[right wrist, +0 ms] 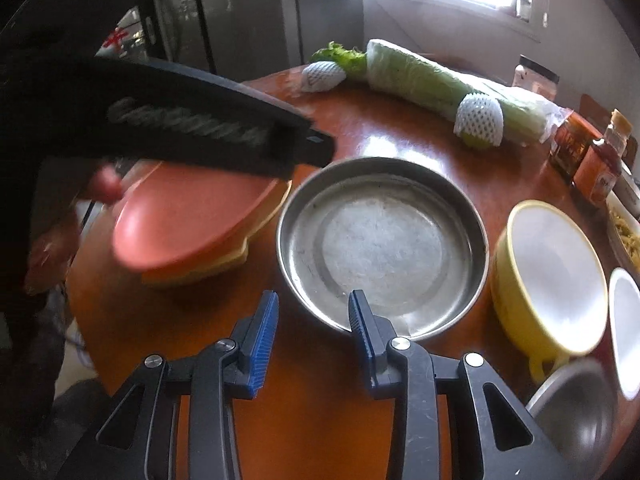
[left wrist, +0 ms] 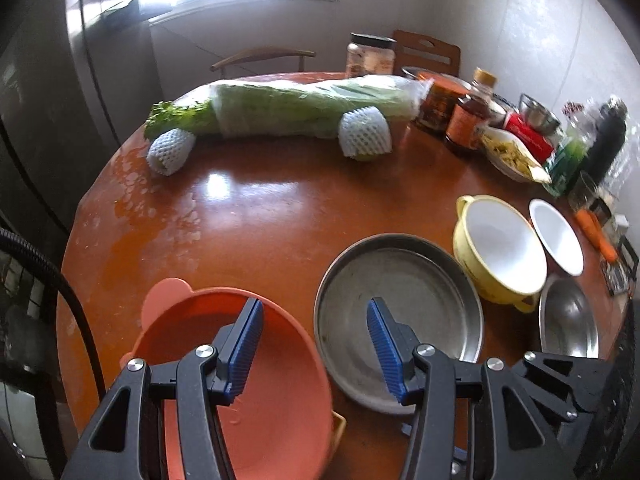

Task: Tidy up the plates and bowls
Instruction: 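Grasp the rim of the silver metal plate with the left tool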

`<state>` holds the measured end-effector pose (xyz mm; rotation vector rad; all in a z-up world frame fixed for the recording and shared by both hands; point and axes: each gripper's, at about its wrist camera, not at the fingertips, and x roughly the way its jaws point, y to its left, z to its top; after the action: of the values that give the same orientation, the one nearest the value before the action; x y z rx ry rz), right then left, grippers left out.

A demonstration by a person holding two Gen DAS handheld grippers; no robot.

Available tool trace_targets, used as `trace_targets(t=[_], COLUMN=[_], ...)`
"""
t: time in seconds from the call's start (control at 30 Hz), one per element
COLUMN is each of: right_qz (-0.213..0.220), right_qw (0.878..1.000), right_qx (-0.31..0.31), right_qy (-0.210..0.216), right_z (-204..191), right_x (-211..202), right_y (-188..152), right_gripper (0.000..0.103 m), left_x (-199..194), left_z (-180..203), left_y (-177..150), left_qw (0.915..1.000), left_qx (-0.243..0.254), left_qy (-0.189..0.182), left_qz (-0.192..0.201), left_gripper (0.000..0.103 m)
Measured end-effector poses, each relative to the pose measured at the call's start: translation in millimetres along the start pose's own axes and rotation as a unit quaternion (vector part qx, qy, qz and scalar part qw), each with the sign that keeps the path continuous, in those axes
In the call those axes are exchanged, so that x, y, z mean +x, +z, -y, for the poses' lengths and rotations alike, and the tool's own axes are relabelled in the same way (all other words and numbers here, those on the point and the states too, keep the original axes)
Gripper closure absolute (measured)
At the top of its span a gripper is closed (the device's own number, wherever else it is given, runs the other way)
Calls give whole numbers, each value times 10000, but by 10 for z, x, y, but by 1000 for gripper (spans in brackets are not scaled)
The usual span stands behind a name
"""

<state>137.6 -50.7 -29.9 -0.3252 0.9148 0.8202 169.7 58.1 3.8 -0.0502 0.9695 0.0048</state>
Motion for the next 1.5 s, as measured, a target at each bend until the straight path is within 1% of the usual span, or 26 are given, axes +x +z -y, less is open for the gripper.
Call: trace_targets(t=[0.27,0.4,0.5,0.6,0.7,0.77,0.9,1.03,1.17,1.2,1.23,1.27,1.37,1.5], right_qz=[16,49,64,134,265,321,472,520,562,561,557,561,622,685], right_qw=[10000,9999,9998,9997,9993,9989,9963,9925,9893,9882,9869,9852,9803,9772], right_qx=[-47,-91,-139,-100,-47,65,586,1062,1340,1424,1509,1613,1866,1991], right_qy=[12,-37,-85,-164,-269,-333,-407,-311,-100,-86,-98,-159,-185,-283], right_z=[-125,-173,-201,-196,-175,-132,44,151,145,159,177,205,282,349], right_x=[-295,-444,-557,-656,-767,-833,-950,-986,-921,-894,-870,-852,-808,-747], right_y=[-411,-615,-771,-871,-948,-997,-1101,-1188,-1200,-1195,-1188,-1180,-1163,-1116], right_gripper=[65,65,65,65,65,65,64,64,63,61,57,56,56,56], left_x=[-44,-9,18,62,104,106,93,114,134,137,140,146,141,134], left_z=[411,582,731,858,940,969,941,900,865,862,853,847,839,840], left_y=[-196,-297,-384,-455,-518,-541,-567,-630,-699,-710,-724,-737,-771,-794], left_qw=[9986,9973,9956,9944,9939,9942,9955,9959,9963,9964,9966,9967,9969,9970], left_qx=[510,721,919,1019,1045,1046,916,849,772,751,724,708,695,704], left_qy=[-153,-87,-125,-159,-149,-7,19,13,-61,-82,-109,-131,-165,-188], left_qz=[-30,-105,-154,-237,-313,-264,-235,-302,-371,-378,-378,-371,-326,-256], left_gripper=[50,50,50,50,53,53,53,53,53,53,53,53,53,53])
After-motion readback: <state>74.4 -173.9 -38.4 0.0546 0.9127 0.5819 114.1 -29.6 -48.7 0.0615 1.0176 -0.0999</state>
